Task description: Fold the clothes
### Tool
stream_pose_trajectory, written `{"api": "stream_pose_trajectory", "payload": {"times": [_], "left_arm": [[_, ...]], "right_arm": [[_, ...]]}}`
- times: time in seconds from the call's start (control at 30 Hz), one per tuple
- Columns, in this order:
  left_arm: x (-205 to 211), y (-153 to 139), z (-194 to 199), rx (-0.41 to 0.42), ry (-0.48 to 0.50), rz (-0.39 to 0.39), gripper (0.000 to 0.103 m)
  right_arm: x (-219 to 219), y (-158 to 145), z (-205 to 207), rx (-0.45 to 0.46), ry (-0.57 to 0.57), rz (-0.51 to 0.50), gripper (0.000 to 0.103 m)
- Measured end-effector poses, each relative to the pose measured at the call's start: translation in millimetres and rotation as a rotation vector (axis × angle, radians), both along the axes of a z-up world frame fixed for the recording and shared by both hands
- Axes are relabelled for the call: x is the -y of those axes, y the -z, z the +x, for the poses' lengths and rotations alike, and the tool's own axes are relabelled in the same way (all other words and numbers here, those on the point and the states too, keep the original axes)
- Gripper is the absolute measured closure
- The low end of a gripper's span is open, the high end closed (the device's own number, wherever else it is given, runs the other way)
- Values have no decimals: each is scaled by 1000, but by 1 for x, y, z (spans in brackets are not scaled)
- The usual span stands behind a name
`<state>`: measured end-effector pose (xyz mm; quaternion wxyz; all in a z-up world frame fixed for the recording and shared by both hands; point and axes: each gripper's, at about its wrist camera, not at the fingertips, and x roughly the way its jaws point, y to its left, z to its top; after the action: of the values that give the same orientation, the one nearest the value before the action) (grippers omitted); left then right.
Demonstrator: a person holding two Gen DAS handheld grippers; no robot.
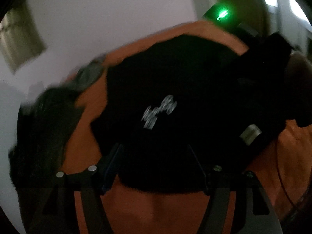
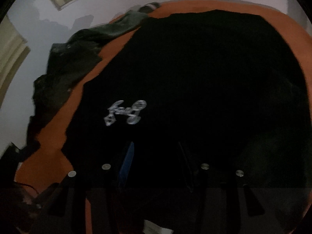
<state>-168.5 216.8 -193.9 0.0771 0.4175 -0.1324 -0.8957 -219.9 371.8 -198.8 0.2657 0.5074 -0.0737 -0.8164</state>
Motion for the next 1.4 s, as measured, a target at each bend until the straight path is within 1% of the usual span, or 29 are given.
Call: {"api": "stream_pose_trajectory", "payload": {"times": [0.07,0.1,0.17,0.2,0.23,0.27,0.33,0.4,0.47,0.53,0.63,0.67,0.8,0.83,0.93,0.97,1.03,1.07,1.1,1.17,1.27,1.33,1.4], "left_arm": [[22,9,0,52,-109,36,34],[34,15,1,76,-170,63,34],[58,27,0,114,-277,123,34],[67,32,-1,120,-314,148,35],[74,38,-2,129,-346,165,35],[77,44,-5,138,-361,157,35],[75,52,-9,143,-364,128,35],[73,63,-11,150,-367,117,35],[77,69,-6,149,-399,158,35],[82,69,-1,132,-421,201,35],[88,65,7,102,-417,256,35],[89,64,8,94,-407,267,35],[90,65,7,75,-369,311,35],[88,67,4,89,-357,323,35],[85,69,2,110,-350,330,35],[87,69,1,111,-354,326,35],[90,70,0,112,-365,317,35],[94,72,-3,113,-381,311,35],[97,73,-6,113,-395,308,35],[102,72,-11,107,-410,321,35],[106,76,-21,116,-421,315,35],[106,79,-25,122,-427,301,35],[102,77,-17,100,-446,291,35]], "right_arm": [[19,2,-6,34,-58,-55,58],[32,1,-7,39,-92,-64,58],[60,-4,-11,21,-163,-55,58],[75,-7,-13,12,-198,-51,58],[91,-9,-14,-2,-243,-44,55],[109,-11,-13,-20,-295,-35,52],[147,-13,-8,-60,-402,1,48],[183,-13,-2,-98,-503,43,45],[208,-11,3,-140,-570,100,44],[223,-6,3,-167,-618,137,44],[244,2,4,-207,-690,194,44],[246,2,7,-226,-715,194,44],[235,-4,30,-322,-818,141,44],[235,-3,36,-344,-841,152,44],[244,8,47,-388,-875,256,44],[246,10,48,-398,-882,272,47],[247,11,48,-430,-883,280,84],[248,11,46,-431,-873,281,93],[246,8,44,-423,-851,269,98],[238,-1,41,-413,-801,218,98],[208,-23,34,-374,-684,83,98],[179,-30,22,-301,-542,-48,98],[146,-35,8,-218,-384,-184,98]]}}
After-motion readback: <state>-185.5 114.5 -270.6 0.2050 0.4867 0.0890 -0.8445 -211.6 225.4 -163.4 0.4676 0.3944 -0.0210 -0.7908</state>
